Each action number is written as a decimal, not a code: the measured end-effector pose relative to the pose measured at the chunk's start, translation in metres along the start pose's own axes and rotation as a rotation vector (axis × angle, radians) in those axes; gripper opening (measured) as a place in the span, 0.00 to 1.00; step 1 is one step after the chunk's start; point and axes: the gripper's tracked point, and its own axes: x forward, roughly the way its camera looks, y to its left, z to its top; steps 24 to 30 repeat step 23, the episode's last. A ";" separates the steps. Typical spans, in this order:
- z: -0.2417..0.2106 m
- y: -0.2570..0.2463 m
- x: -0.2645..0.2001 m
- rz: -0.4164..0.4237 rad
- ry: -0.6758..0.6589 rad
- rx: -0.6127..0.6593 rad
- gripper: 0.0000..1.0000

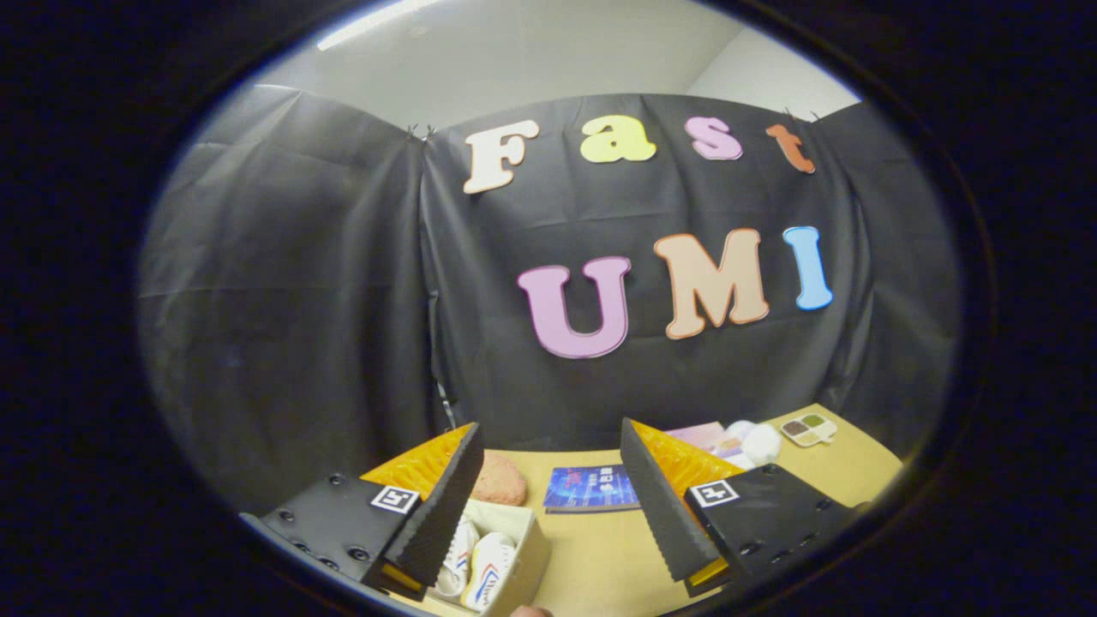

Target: Open the storage box then place both shoes into the box .Put the left shoe in first, then the right shoe, with the right side of both shoes facing outward in a uniform manner.

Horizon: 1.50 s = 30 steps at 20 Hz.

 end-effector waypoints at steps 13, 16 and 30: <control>0.015 -0.121 -0.031 -0.044 -0.024 -0.121 0.98; 0.009 -0.140 -0.036 -0.058 -0.004 -0.131 0.98; 0.013 -0.160 -0.045 -0.051 -0.011 -0.157 0.98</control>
